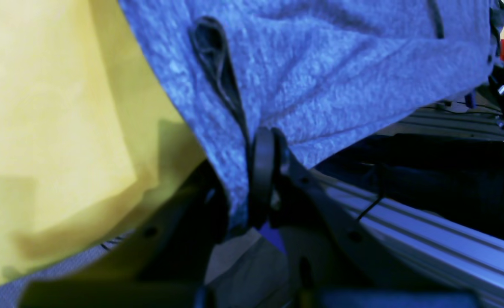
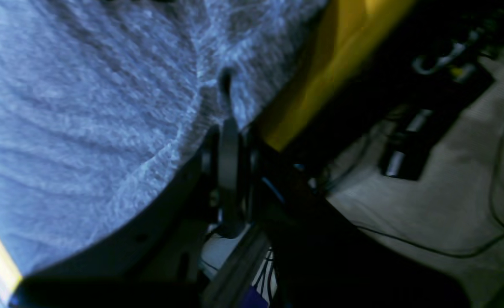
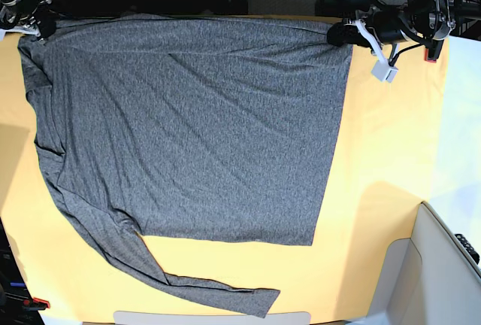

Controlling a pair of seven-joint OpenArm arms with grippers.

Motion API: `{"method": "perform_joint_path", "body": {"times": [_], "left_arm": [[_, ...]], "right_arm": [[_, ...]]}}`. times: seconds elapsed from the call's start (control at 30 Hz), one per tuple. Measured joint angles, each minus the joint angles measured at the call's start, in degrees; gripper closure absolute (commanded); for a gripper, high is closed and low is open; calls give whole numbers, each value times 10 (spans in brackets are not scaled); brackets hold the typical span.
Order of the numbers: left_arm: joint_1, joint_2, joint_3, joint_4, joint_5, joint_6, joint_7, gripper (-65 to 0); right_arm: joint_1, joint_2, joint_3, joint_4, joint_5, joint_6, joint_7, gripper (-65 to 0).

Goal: Fold the T-shirt properly

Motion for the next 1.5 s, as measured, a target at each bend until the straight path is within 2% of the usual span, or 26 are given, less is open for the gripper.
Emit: {"method": "perform_joint_path", "body": {"times": [0.17,0.4,0.67,0.83,1.0,1.1,1.5], "left_arm": [[-3,0,0,3,-2,0,0,-5],[-45,0,0,3,-2,0,5,-5],[-115,0,14,-33,2,0,6,-5],[-150,0,42,-101,13,2,5,-5],[-183,-1,72,-132,63,1,2,-5],[-194,0,79,-141,81,0,-2,-5],[-203,0,82,-153,82,0,-12,-8]], "right_arm": [[7,-2,19,25,-5,-2,-8,0],[70,7,17,32,-6,-4,-11,0],[163,8,-51,14,-22,-8,-3,0],[210,2,-82,-36,-68,-8,-3,0],[209,-20,-82,-48,-105,-9,-2,0],[209,-19,-82,-47,-125,-9,2,0],[215,-26,-78,-47,-135,-9,2,-1]]}}
